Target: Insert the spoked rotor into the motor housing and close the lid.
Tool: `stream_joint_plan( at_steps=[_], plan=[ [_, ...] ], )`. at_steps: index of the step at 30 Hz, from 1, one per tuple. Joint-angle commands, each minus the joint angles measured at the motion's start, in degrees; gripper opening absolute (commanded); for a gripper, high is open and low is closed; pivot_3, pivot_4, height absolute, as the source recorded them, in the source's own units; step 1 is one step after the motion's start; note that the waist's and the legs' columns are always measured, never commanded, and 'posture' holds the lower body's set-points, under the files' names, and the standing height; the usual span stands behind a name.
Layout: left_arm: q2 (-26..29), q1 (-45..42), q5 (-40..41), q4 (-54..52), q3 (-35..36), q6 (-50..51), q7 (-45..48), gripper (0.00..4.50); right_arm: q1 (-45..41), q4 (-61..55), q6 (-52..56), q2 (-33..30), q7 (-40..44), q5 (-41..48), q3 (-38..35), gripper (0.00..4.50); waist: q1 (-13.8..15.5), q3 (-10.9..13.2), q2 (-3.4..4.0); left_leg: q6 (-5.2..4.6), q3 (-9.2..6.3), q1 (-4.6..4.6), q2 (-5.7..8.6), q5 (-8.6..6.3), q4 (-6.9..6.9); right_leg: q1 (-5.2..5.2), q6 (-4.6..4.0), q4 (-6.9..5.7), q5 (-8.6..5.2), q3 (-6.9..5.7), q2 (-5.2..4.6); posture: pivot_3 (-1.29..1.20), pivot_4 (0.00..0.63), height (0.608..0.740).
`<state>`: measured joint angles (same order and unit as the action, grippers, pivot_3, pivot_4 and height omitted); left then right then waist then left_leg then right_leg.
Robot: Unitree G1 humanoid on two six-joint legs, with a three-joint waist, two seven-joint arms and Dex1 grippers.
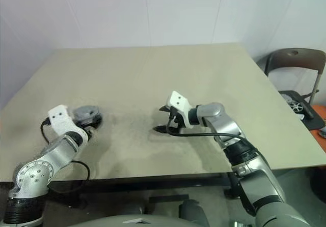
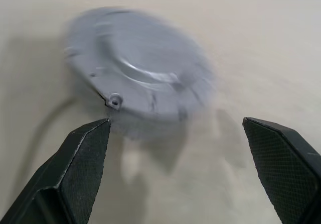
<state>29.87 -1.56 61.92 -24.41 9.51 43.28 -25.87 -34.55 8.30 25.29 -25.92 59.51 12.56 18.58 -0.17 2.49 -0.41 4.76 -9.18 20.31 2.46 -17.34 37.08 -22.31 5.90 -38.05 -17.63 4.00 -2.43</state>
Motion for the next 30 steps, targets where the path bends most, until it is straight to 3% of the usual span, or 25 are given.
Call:
stream_joint_plan(
  at_steps=[1,12,18,23,30],
  plan=[
    [2.93,-0.19,-3.99,-1.45,-0.12,-1.08,11.40,4.48,-0.67,0.58,-1.40,-1.03,1.19,1.13,-3.37,4.50,-0.31,0.02,0.05,0.00,0.01,0.00,-0.01,0.00,-0.01,0.00,0.00,0.00,0.00,0.00,0.01,0.00,0.000,0.740],
    [9.27,3.97,-11.39,1.30,2.47,-3.04,36.69,4.48,-0.90,3.78,-3.92,-2.72,3.28,0.73,-6.09,4.50,-0.62,0.07,0.12,-0.24,0.07,0.03,-0.09,-0.14,-0.07,-0.08,0.00,0.04,-0.01,0.06,0.01,0.00,0.000,0.740],
    [14.66,5.54,-20.98,6.71,2.64,-14.33,55.23,4.48,-0.26,3.83,-4.50,-2.96,4.80,2.04,-7.86,4.50,-0.59,0.12,0.19,-0.25,0.07,0.03,-0.08,-0.14,-0.08,-0.08,-0.01,0.04,-0.01,0.06,0.03,0.00,0.000,0.740],
    [14.85,4.86,-26.79,12.28,2.22,-24.77,66.80,4.48,0.51,5.04,-6.13,-3.03,5.81,2.02,-8.80,4.50,-0.59,0.15,0.25,-0.28,0.08,0.03,-0.09,-0.15,-0.09,-0.08,-0.01,0.07,-0.01,0.06,0.01,0.00,0.000,0.740],
    [11.31,1.29,-28.78,16.01,3.21,-31.17,72.06,4.48,0.92,6.48,-7.79,-3.45,6.43,1.79,-9.08,4.50,-0.59,0.17,0.28,-0.30,0.05,0.03,-0.11,-0.17,-0.07,-0.08,0.00,0.06,0.00,0.06,-0.02,0.00,0.000,0.740]
  ],
)
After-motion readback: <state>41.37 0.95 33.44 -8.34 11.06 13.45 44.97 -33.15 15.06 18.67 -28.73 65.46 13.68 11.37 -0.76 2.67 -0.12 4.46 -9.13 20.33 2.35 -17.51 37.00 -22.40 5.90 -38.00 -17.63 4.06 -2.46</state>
